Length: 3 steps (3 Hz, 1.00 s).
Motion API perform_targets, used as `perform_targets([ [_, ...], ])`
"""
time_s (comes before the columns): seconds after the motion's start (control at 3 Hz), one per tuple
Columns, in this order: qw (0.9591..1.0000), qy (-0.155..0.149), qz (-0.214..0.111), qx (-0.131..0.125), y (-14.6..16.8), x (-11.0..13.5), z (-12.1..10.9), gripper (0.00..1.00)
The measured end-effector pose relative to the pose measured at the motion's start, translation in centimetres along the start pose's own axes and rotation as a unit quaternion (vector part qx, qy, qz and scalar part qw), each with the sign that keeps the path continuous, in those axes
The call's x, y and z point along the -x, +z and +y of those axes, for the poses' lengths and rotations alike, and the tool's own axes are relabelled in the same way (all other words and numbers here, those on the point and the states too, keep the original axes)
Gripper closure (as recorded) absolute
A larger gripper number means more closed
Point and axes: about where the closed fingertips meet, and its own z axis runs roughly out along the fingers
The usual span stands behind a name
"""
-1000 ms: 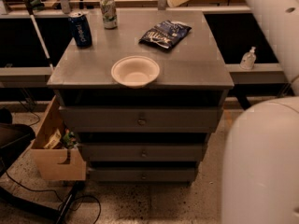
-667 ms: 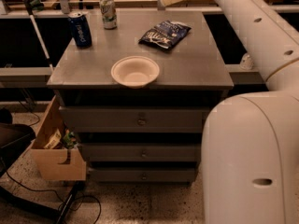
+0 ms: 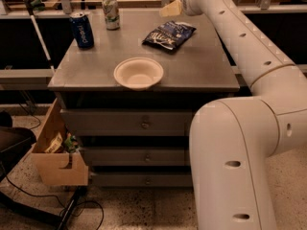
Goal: Move blue chip bag near paper bowl
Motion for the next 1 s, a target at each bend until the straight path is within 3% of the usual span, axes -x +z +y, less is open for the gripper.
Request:
perform_targets([
  [0.67, 0.9955, 0.065, 0.059, 0.036, 4.4, -5.3, 2.9, 0.02],
  [1.0, 0.9938, 0.065, 0.076, 0.048, 5.6, -6.6, 4.1, 0.21],
])
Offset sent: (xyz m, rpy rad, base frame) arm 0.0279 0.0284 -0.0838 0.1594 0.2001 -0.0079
